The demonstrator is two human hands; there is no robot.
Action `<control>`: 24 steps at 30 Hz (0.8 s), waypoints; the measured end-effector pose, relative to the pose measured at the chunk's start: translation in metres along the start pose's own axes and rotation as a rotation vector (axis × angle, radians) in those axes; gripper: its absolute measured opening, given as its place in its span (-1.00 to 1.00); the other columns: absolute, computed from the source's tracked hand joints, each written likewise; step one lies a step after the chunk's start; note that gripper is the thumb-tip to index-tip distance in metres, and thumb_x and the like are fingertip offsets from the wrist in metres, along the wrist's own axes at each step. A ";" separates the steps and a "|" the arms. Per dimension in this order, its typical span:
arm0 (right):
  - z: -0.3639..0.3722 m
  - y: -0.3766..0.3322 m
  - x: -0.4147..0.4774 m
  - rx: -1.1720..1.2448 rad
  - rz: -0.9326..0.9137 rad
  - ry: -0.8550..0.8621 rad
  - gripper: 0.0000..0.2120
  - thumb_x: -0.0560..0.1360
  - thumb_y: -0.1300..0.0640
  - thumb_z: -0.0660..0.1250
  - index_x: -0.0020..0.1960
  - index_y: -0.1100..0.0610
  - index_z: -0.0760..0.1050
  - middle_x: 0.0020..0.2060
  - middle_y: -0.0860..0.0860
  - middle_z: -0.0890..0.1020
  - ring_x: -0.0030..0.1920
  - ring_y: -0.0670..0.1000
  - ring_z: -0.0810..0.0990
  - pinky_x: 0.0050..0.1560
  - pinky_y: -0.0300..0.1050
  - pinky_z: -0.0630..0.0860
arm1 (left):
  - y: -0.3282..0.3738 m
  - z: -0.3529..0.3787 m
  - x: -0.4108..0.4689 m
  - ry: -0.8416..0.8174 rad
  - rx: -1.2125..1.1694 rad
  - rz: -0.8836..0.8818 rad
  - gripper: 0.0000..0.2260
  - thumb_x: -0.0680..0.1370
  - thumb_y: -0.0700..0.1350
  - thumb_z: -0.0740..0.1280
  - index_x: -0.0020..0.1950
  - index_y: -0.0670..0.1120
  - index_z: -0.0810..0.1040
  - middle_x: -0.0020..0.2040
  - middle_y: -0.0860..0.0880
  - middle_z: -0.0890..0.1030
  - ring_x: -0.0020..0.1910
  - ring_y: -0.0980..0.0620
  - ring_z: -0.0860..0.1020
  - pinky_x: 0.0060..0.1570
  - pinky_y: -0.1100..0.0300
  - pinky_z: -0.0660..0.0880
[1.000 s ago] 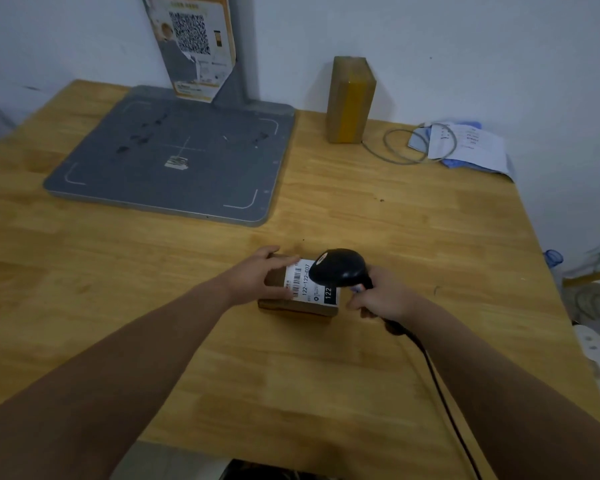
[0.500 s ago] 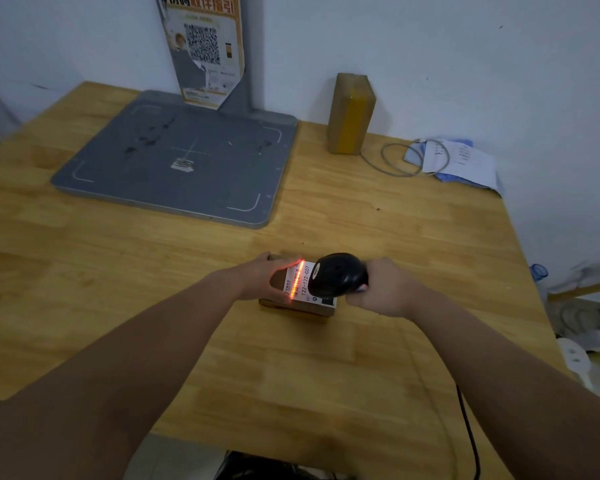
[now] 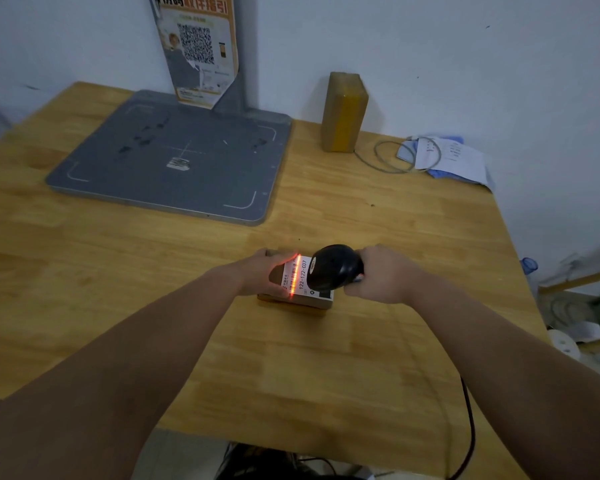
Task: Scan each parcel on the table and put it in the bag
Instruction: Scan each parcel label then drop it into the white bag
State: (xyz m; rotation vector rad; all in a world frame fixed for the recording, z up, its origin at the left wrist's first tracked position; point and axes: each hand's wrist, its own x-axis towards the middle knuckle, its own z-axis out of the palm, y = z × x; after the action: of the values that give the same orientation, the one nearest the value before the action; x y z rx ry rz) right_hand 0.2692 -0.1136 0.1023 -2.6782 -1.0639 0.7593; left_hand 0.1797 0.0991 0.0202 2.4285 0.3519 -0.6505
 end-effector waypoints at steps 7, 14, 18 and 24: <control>-0.012 -0.004 -0.002 -0.038 0.010 -0.001 -0.79 0.40 0.09 0.35 -0.32 0.10 0.36 -0.42 -0.01 0.43 -0.38 0.01 0.41 -0.40 -0.17 0.27 | 0.001 -0.001 -0.001 -0.004 -0.004 0.010 -0.20 0.50 0.01 0.43 0.57 0.19 -0.02 0.51 -0.10 0.14 0.44 -0.15 0.24 0.38 -0.11 0.32; -0.016 -0.006 -0.001 -0.046 0.009 -0.018 -0.79 0.40 0.08 0.35 -0.33 0.10 0.36 -0.43 -0.01 0.43 -0.37 0.02 0.42 -0.37 -0.15 0.30 | 0.001 -0.001 0.000 -0.004 -0.002 0.010 -0.19 0.49 0.02 0.43 0.56 0.21 -0.04 0.51 -0.10 0.14 0.45 -0.15 0.23 0.37 -0.10 0.33; -0.018 -0.007 -0.003 -0.065 0.013 -0.030 -0.80 0.41 0.08 0.35 -0.31 0.10 0.37 -0.41 -0.01 0.44 -0.33 0.04 0.44 -0.38 -0.16 0.30 | 0.000 0.000 0.001 -0.006 0.000 0.006 -0.18 0.49 0.03 0.43 0.56 0.23 -0.05 0.51 -0.10 0.13 0.44 -0.16 0.24 0.37 -0.12 0.33; -0.014 0.000 -0.011 -0.062 -0.011 0.005 -0.85 0.40 0.09 0.36 -0.27 0.06 0.41 -0.40 -0.04 0.48 -0.34 -0.01 0.46 -0.38 -0.17 0.32 | -0.006 0.002 0.002 -0.001 -0.019 0.011 -0.19 0.49 0.06 0.43 0.55 0.24 -0.05 0.54 -0.07 0.07 0.46 -0.15 0.21 0.37 -0.10 0.33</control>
State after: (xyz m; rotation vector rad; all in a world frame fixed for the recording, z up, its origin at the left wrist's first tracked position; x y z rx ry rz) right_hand 0.2701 -0.1201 0.1189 -2.7215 -1.1181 0.7290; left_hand 0.1787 0.1028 0.0153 2.4103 0.3422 -0.6406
